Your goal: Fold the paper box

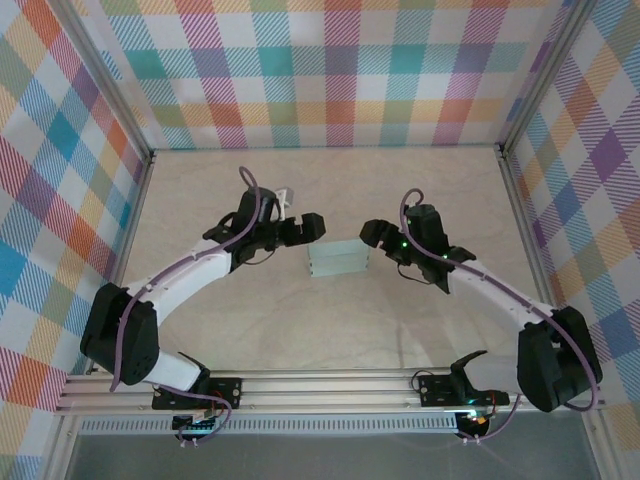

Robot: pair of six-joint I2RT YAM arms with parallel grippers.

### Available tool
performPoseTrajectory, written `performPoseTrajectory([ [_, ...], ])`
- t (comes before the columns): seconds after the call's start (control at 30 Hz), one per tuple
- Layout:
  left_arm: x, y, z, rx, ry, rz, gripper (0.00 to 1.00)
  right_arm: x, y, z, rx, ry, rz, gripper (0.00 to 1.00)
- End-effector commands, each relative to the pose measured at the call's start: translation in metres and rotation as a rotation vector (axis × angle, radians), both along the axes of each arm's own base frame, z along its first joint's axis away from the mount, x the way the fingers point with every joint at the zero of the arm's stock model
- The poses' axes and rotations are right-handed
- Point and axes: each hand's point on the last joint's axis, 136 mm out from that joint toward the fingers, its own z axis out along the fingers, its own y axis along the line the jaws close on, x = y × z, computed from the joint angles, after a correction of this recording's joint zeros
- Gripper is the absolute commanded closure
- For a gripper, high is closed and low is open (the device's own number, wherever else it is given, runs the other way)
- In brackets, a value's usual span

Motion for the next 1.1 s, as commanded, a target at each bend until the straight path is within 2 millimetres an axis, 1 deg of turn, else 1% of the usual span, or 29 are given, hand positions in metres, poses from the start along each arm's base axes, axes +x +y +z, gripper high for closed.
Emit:
performPoseTrajectory([
  [0.0, -0.01, -0.02, 0.016, 0.199, -0.253, -0.325, 0.0, -0.004, -0.017, 0.005, -0.065, -0.027, -0.033, 0.16],
  [0.03, -0.009, -0.024, 0.017, 0.262, -0.316, -0.387, 0.0, -0.005, -0.023, 0.005, -0.067, -0.027, -0.051, 0.14],
  [0.07, -0.012, -0.026, 0.013, 0.315, -0.322, -0.438, 0.0, -0.007, -0.028, 0.004, -0.069, -0.029, -0.066, 0.12],
  [0.1, -0.015, -0.032, 0.01, 0.363, -0.351, -0.519, 0.0, -0.009, -0.034, 0.002, -0.074, -0.032, -0.083, 0.11],
  [0.13, -0.017, -0.038, 0.01, 0.39, -0.373, -0.581, 0.0, -0.012, -0.039, 0.003, -0.074, -0.04, -0.096, 0.1],
  [0.2, -0.02, -0.053, 0.002, 0.447, -0.401, -0.712, 0.0, -0.018, -0.05, 0.0, -0.086, -0.043, -0.125, 0.09],
  [0.27, -0.02, -0.068, -0.007, 0.486, -0.425, -0.811, 0.03, -0.024, -0.062, -0.001, -0.103, -0.044, -0.153, 0.09],
  [0.37, -0.015, -0.084, -0.022, 0.512, -0.413, -0.919, 0.04, -0.035, -0.078, -0.006, -0.138, -0.036, -0.196, 0.09],
  [0.4, -0.016, -0.088, -0.028, 0.515, -0.395, -0.964, 0.07, -0.039, -0.083, -0.008, -0.148, -0.035, -0.207, 0.09],
  [0.5, -0.013, -0.098, -0.042, 0.54, -0.349, -1.059, 0.1, -0.048, -0.094, -0.012, -0.157, -0.036, -0.23, 0.1],
  [0.67, -0.017, -0.104, -0.071, 0.598, -0.284, -1.16, 0.22, -0.056, -0.102, -0.017, -0.161, -0.031, -0.242, 0.1],
  [0.73, -0.017, -0.104, -0.077, 0.622, -0.277, -1.173, 0.32, -0.056, -0.103, -0.018, -0.163, -0.03, -0.244, 0.1],
  [0.8, -0.018, -0.104, -0.08, 0.646, -0.283, -1.179, 0.45, -0.055, -0.102, -0.02, -0.16, -0.024, -0.24, 0.1],
  [0.83, -0.017, -0.105, -0.08, 0.655, -0.291, -1.18, 0.48, -0.054, -0.101, -0.021, -0.159, -0.018, -0.235, 0.1],
  [0.9, -0.017, -0.106, -0.08, 0.674, -0.305, -1.18, 0.52, -0.053, -0.099, -0.022, -0.153, -0.01, -0.225, 0.11],
  [0.97, -0.017, -0.105, -0.079, 0.69, -0.317, -1.181, 0.55, -0.052, -0.096, -0.023, -0.148, -0.005, -0.216, 0.11],
  [1.07, -0.02, -0.106, -0.08, 0.699, -0.319, -1.187, 0.55, -0.051, -0.095, -0.023, -0.143, -0.004, -0.214, 0.11],
])
